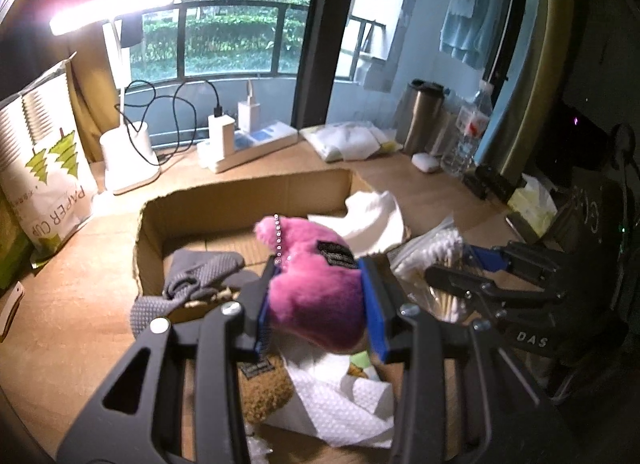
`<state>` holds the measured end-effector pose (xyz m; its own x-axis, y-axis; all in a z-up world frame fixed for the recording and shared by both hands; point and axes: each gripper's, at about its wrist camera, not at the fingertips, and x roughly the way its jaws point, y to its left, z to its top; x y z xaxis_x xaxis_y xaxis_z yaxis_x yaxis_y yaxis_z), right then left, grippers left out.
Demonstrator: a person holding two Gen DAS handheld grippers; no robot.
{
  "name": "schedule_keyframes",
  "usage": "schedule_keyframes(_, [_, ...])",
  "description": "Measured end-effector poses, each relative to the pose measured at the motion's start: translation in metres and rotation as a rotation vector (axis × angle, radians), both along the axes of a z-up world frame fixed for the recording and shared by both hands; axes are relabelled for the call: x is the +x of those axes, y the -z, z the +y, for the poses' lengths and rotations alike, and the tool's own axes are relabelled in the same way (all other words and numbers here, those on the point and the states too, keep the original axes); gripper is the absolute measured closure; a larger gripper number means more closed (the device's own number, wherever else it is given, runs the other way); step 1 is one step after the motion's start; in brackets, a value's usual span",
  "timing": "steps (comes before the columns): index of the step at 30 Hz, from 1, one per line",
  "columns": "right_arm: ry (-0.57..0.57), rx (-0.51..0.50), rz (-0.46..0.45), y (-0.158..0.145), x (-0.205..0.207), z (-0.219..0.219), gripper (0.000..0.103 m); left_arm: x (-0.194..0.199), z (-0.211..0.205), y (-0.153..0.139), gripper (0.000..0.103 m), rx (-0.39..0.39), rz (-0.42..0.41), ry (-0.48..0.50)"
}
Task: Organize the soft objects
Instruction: 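Lower pink plush with left gripper while right gripper lowers swab bag into box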
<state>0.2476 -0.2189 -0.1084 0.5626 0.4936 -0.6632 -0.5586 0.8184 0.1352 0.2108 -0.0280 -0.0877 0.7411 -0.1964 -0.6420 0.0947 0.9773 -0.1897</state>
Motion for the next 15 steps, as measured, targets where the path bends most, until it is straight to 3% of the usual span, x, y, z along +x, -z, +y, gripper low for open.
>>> schedule_keyframes(15, [-0.033,0.003,-0.036,-0.019,0.032,0.019,0.06,0.024,0.006,-0.001,0.064,-0.009,-0.038,-0.018])
